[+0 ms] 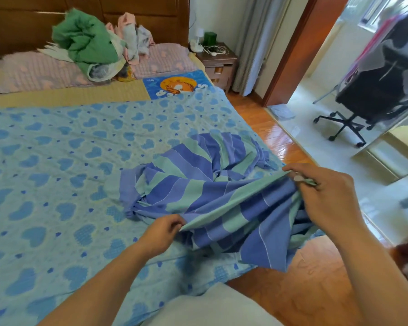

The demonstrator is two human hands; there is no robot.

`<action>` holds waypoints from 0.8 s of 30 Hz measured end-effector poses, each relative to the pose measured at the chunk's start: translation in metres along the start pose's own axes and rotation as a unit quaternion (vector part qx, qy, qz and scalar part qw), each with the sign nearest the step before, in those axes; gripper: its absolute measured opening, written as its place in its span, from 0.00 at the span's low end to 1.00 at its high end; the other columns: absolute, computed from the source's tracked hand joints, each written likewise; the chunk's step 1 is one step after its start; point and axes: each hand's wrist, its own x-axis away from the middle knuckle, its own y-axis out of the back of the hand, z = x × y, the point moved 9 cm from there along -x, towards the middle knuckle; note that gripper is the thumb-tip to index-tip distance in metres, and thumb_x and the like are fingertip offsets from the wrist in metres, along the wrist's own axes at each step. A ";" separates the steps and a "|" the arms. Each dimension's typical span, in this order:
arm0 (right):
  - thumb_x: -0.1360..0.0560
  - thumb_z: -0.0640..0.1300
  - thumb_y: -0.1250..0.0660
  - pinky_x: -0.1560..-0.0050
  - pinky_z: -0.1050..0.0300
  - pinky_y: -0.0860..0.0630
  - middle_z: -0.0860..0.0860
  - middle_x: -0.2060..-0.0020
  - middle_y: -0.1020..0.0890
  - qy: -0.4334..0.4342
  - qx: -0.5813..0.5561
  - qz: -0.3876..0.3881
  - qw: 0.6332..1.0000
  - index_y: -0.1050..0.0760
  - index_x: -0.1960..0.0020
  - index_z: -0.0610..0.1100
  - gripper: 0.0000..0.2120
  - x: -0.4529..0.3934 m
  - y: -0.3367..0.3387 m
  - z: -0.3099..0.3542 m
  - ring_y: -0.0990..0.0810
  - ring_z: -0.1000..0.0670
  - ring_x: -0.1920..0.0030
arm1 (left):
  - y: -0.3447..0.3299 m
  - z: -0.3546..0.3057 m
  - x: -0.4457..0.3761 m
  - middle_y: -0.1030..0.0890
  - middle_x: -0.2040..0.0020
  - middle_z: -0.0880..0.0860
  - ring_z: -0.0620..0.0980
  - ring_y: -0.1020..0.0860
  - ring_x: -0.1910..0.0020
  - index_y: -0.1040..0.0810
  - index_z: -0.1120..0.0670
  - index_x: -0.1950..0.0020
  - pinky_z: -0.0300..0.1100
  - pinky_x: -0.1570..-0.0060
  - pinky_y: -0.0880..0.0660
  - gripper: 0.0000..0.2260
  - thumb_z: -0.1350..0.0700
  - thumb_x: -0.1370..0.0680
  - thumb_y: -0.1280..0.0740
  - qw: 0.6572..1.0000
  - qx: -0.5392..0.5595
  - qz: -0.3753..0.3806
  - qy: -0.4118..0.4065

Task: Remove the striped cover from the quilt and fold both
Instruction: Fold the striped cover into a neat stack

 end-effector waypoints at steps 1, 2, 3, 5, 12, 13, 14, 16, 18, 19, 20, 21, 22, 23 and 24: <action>0.26 0.34 0.31 0.52 0.82 0.34 0.65 0.55 0.19 -0.009 -0.007 -0.007 1.000 0.15 0.47 0.52 0.15 -0.001 0.002 0.001 0.23 0.65 0.53 | 0.000 0.006 0.000 0.17 0.51 0.46 0.47 0.20 0.51 0.18 0.50 0.48 0.46 0.46 0.23 0.09 0.61 0.19 0.36 1.000 -0.008 0.004 0.002; 0.26 0.35 0.31 0.52 0.82 0.34 0.66 0.55 0.20 -0.013 -0.013 -0.012 1.000 0.15 0.47 0.52 0.15 -0.001 0.002 0.003 0.23 0.66 0.53 | -0.001 0.010 0.000 0.17 0.51 0.45 0.45 0.19 0.51 0.17 0.50 0.48 0.46 0.46 0.23 0.09 0.62 0.20 0.35 1.000 -0.014 0.009 0.000; 0.25 0.35 0.31 0.52 0.83 0.35 0.68 0.56 0.20 -0.013 -0.016 -0.014 1.000 0.15 0.48 0.52 0.14 -0.001 0.003 0.006 0.23 0.67 0.53 | -0.002 0.013 -0.001 0.16 0.51 0.45 0.44 0.19 0.51 0.17 0.50 0.48 0.46 0.46 0.23 0.09 0.62 0.20 0.34 1.000 -0.018 0.017 -0.004; 0.25 0.36 0.32 0.53 0.82 0.34 0.71 0.56 0.21 -0.012 -0.023 -0.016 1.000 0.15 0.48 0.53 0.14 -0.001 0.002 0.013 0.23 0.71 0.55 | -0.007 0.013 -0.003 0.16 0.51 0.45 0.44 0.19 0.51 0.16 0.49 0.48 0.46 0.47 0.23 0.10 0.62 0.20 0.34 0.998 -0.035 0.041 -0.017; 0.24 0.37 0.33 0.56 0.79 0.33 0.72 0.61 0.20 -0.013 -0.071 -0.042 0.997 0.17 0.50 0.56 0.14 -0.005 0.010 0.025 0.22 0.70 0.57 | -0.023 0.003 -0.007 0.17 0.48 0.45 0.50 0.20 0.50 0.18 0.46 0.45 0.46 0.51 0.24 0.11 0.57 0.19 0.38 0.981 -0.154 0.093 -0.075; 0.24 0.36 0.32 0.56 0.78 0.33 0.69 0.61 0.18 -0.015 -0.073 -0.051 0.996 0.16 0.50 0.54 0.14 -0.006 0.012 0.024 0.22 0.69 0.58 | -0.025 0.004 -0.008 0.17 0.48 0.47 0.51 0.21 0.52 0.18 0.47 0.45 0.46 0.53 0.24 0.10 0.57 0.19 0.38 0.976 -0.180 0.098 -0.073; 0.24 0.36 0.32 0.56 0.78 0.32 0.67 0.59 0.17 -0.018 -0.077 -0.059 0.995 0.16 0.50 0.53 0.13 -0.007 0.015 0.023 0.22 0.68 0.58 | -0.028 0.005 -0.009 0.18 0.49 0.49 0.53 0.22 0.53 0.19 0.48 0.45 0.47 0.55 0.25 0.09 0.56 0.19 0.38 0.971 -0.205 0.104 -0.071; 0.23 0.37 0.33 0.55 0.76 0.31 0.67 0.55 0.18 -0.023 -0.089 -0.068 0.993 0.16 0.51 0.52 0.11 -0.010 0.020 0.023 0.21 0.68 0.57 | -0.029 0.004 -0.010 0.18 0.50 0.51 0.54 0.22 0.54 0.20 0.49 0.47 0.47 0.57 0.27 0.08 0.56 0.19 0.38 0.966 -0.230 0.098 -0.068; 0.23 0.38 0.33 0.55 0.75 0.31 0.68 0.56 0.19 -0.016 -0.096 -0.077 0.992 0.16 0.51 0.52 0.11 -0.010 0.025 0.025 0.22 0.68 0.58 | -0.021 -0.001 -0.013 0.18 0.51 0.51 0.55 0.21 0.54 0.19 0.50 0.48 0.47 0.57 0.28 0.07 0.55 0.19 0.38 0.966 -0.242 0.056 -0.069; 0.23 0.38 0.33 0.56 0.74 0.31 0.67 0.57 0.19 -0.013 -0.101 -0.081 0.992 0.16 0.51 0.52 0.11 -0.010 0.027 0.024 0.22 0.67 0.59 | -0.015 -0.003 -0.016 0.18 0.53 0.52 0.55 0.21 0.54 0.19 0.50 0.50 0.48 0.58 0.29 0.06 0.54 0.20 0.37 0.964 -0.254 0.027 -0.073; 0.23 0.38 0.33 0.57 0.73 0.31 0.65 0.58 0.19 -0.014 -0.104 -0.085 0.991 0.16 0.51 0.52 0.11 -0.011 0.029 0.023 0.22 0.65 0.59 | -0.007 -0.005 -0.019 0.18 0.56 0.53 0.56 0.22 0.56 0.20 0.50 0.54 0.48 0.60 0.30 0.05 0.55 0.21 0.36 0.963 -0.261 0.004 -0.073; 0.23 0.39 0.34 0.59 0.71 0.30 0.62 0.59 0.18 -0.014 -0.108 -0.089 0.990 0.17 0.52 0.52 0.10 -0.012 0.031 0.021 0.21 0.62 0.60 | 0.001 -0.005 -0.022 0.20 0.60 0.53 0.56 0.23 0.60 0.23 0.51 0.58 0.47 0.63 0.33 0.06 0.57 0.22 0.35 0.966 -0.251 -0.010 -0.069; 0.23 0.39 0.34 0.60 0.69 0.30 0.59 0.60 0.18 -0.015 -0.110 -0.094 0.989 0.17 0.51 0.52 0.10 -0.013 0.033 0.019 0.22 0.60 0.61 | 0.009 -0.004 -0.025 0.24 0.63 0.52 0.54 0.26 0.62 0.27 0.50 0.61 0.45 0.64 0.36 0.08 0.59 0.23 0.35 0.971 -0.232 -0.017 -0.062; 0.23 0.40 0.34 0.60 0.70 0.30 0.59 0.60 0.18 -0.017 -0.112 -0.102 0.988 0.18 0.51 0.52 0.09 -0.014 0.036 0.016 0.22 0.60 0.61 | 0.017 -0.004 -0.026 0.27 0.64 0.49 0.52 0.28 0.64 0.29 0.49 0.62 0.43 0.64 0.36 0.10 0.60 0.23 0.35 0.973 -0.220 -0.031 -0.059; 0.23 0.40 0.34 0.59 0.72 0.30 0.62 0.59 0.18 -0.020 -0.116 -0.111 0.987 0.19 0.50 0.54 0.10 -0.016 0.038 0.011 0.22 0.62 0.60 | 0.030 -0.004 -0.026 0.28 0.64 0.47 0.49 0.29 0.64 0.29 0.47 0.61 0.41 0.63 0.34 0.11 0.61 0.23 0.34 0.973 -0.217 -0.059 -0.057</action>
